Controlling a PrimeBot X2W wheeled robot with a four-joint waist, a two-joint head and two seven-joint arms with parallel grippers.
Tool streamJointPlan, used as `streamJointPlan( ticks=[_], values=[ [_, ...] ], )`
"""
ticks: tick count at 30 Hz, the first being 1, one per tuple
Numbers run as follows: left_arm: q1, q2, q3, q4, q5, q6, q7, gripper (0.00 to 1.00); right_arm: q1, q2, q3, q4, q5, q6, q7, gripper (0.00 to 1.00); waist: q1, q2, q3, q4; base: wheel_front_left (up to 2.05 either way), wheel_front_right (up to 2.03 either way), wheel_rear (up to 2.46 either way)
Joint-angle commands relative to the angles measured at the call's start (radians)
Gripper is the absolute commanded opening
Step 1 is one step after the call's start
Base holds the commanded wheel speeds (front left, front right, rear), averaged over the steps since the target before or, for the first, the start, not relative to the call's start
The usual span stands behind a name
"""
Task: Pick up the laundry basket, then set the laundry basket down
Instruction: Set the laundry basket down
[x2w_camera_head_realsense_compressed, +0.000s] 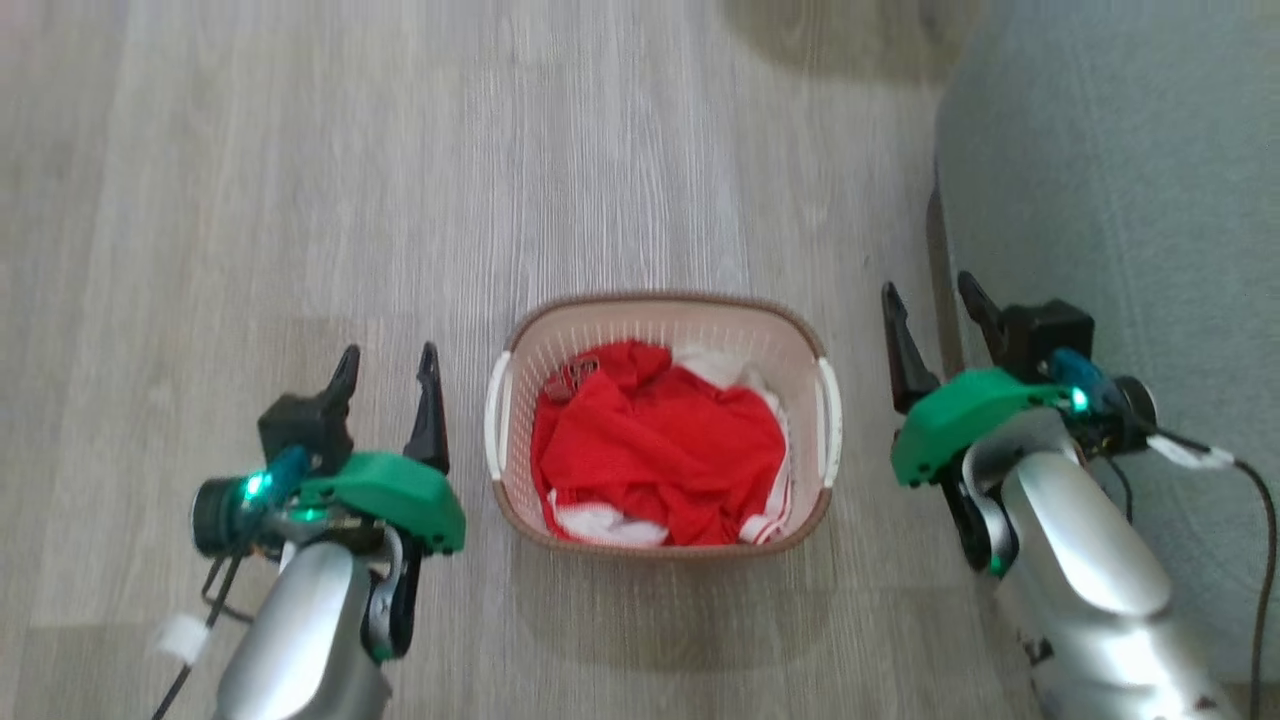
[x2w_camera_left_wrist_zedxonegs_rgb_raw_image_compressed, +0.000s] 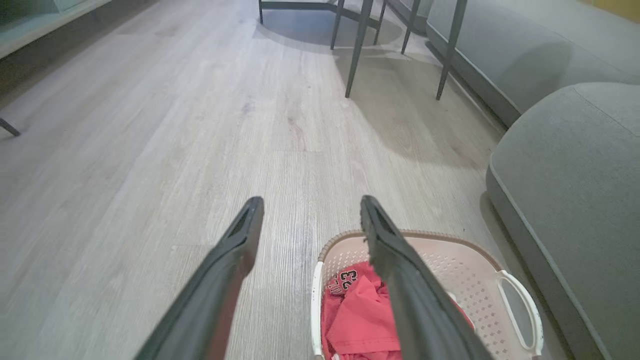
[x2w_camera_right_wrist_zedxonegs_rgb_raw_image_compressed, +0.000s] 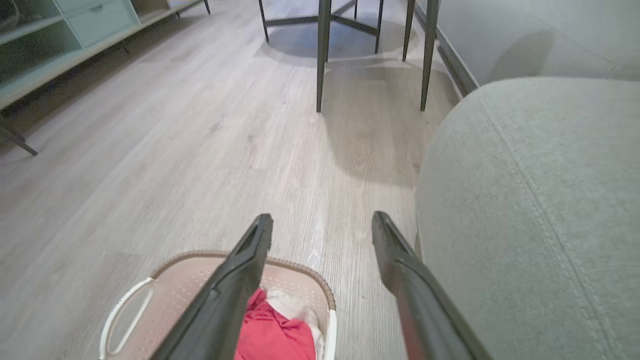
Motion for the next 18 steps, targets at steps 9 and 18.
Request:
streamJointPlan(
  ticks=[9,18],
  values=[
    [0.141,-0.005,0.113,-0.223,0.087,-0.015,-0.005,1.00,0.160,0.016,-0.018,-0.228,-0.026,0.001,-0.013,1.00,0.0001,-0.0001,-0.115,-0.010,0.00,0.00,0.00],
    [0.295,-0.014,0.142,-0.364,0.125,-0.021,-0.005,1.00,0.318,0.016,-0.081,-0.387,-0.029,0.001,-0.013,1.00,0.0001,-0.0001,-0.187,-0.006,0.00,0.00,0.00]
  ],
)
